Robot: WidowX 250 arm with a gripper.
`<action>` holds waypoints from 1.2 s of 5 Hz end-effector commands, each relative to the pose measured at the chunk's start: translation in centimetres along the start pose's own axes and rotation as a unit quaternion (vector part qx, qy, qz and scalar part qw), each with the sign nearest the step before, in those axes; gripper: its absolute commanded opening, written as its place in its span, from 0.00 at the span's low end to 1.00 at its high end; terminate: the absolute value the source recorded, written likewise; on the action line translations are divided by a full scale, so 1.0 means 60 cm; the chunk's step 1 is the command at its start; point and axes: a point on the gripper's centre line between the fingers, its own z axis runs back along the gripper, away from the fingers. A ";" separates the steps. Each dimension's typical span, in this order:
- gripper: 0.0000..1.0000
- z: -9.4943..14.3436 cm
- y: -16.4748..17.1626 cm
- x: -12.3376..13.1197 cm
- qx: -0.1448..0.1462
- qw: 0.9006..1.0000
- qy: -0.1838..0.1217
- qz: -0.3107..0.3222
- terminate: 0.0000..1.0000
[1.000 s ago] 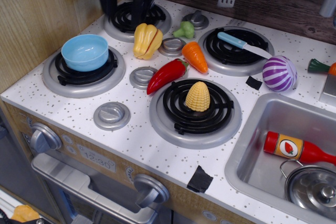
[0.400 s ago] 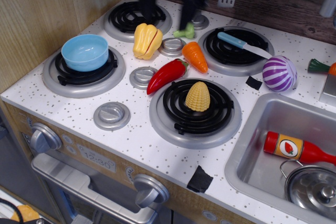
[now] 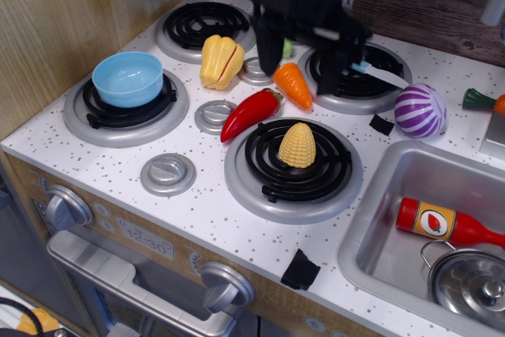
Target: Put corn into bowl
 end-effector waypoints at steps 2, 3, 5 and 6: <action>1.00 -0.045 -0.013 0.000 -0.017 1.000 -0.020 0.005 0.00; 1.00 -0.069 -0.014 -0.001 -0.019 1.000 -0.024 0.004 0.00; 0.00 -0.085 -0.013 -0.013 -0.021 0.999 -0.033 0.013 0.00; 0.00 -0.053 0.004 -0.010 0.000 1.000 -0.021 0.007 0.00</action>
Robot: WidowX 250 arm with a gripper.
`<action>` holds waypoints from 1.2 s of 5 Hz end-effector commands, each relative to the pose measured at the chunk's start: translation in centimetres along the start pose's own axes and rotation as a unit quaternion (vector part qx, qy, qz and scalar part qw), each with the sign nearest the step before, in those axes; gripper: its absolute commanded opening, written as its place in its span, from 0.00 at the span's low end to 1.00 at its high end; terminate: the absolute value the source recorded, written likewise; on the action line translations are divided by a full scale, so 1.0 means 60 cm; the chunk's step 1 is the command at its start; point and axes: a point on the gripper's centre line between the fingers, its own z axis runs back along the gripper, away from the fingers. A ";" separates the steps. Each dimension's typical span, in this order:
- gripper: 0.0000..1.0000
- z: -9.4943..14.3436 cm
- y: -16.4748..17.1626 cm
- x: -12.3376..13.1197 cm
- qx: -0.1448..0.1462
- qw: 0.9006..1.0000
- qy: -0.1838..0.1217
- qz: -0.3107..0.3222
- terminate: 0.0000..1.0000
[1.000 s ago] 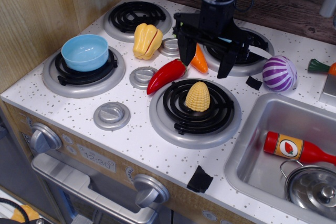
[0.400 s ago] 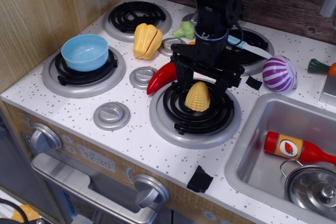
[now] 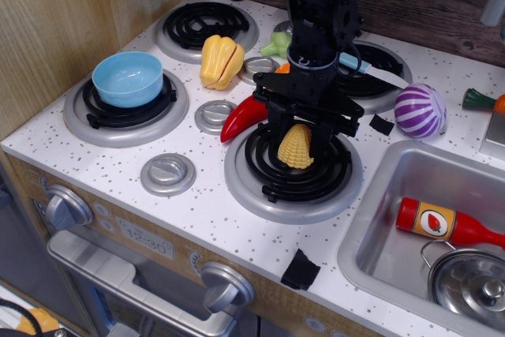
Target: Put corn into bowl
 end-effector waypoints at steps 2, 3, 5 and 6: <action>0.00 0.150 0.122 0.027 0.106 0.994 0.002 -0.012 0.00; 0.00 0.150 0.203 0.034 0.124 0.992 -0.021 -0.028 0.00; 0.00 0.116 0.336 0.043 0.140 0.986 -0.050 -0.071 0.00; 1.00 0.093 0.352 0.039 0.110 0.989 -0.051 -0.086 0.00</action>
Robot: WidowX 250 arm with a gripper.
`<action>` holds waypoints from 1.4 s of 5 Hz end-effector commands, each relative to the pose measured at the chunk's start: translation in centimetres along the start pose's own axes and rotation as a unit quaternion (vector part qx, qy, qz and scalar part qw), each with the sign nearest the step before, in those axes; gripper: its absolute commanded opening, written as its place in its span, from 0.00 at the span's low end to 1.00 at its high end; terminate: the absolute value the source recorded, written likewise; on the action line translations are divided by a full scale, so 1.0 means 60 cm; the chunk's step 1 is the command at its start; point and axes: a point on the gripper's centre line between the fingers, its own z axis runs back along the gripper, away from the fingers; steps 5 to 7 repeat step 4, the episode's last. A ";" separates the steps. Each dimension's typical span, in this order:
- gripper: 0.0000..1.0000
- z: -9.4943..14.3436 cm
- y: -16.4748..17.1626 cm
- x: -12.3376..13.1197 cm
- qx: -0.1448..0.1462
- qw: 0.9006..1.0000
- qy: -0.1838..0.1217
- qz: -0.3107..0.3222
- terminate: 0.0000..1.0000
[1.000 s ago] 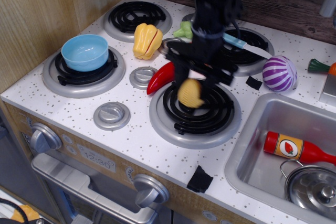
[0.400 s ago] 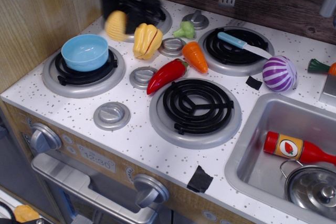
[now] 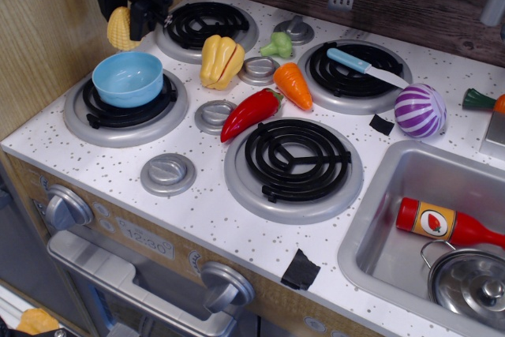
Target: Put corn into bowl
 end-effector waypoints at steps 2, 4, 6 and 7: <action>1.00 -0.002 0.005 0.004 -0.024 0.999 -0.021 -0.010 0.00; 1.00 -0.002 0.005 0.004 -0.024 0.999 -0.021 -0.010 1.00; 1.00 -0.002 0.005 0.004 -0.024 0.999 -0.021 -0.010 1.00; 1.00 -0.002 0.005 0.004 -0.024 0.999 -0.021 -0.010 1.00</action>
